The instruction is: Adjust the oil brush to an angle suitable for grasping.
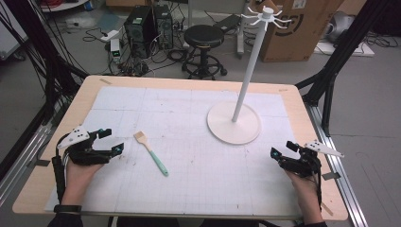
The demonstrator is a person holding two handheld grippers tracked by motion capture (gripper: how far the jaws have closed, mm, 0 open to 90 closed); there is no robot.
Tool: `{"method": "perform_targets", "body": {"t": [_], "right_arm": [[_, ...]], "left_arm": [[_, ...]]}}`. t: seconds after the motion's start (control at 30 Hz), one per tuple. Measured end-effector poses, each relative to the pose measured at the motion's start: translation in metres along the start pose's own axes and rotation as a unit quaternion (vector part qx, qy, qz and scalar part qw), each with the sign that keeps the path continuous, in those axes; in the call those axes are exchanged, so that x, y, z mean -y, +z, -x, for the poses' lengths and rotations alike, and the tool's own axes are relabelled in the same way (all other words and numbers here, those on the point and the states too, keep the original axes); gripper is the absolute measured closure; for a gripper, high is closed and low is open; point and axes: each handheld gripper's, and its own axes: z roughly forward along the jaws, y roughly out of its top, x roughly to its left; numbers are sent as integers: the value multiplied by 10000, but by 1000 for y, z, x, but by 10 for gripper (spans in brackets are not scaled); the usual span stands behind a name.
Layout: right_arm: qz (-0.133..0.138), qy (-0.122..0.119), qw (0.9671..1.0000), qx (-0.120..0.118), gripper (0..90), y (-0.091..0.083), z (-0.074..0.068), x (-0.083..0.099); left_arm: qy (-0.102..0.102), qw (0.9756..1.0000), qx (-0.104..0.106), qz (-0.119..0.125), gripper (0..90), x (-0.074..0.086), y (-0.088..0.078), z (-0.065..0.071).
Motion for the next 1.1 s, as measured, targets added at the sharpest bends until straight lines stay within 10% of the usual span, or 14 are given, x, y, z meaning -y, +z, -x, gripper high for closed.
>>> {"method": "perform_targets", "body": {"t": [0.37,1.1], "right_arm": [[-3,22,10000,-7,148,0,0,-1],[-33,12,10000,-10,148,2,1,-1]], "left_arm": [[65,9997,242,-59,250,0,1,4],[305,9934,1024,-418,761,4,14,20]]}}
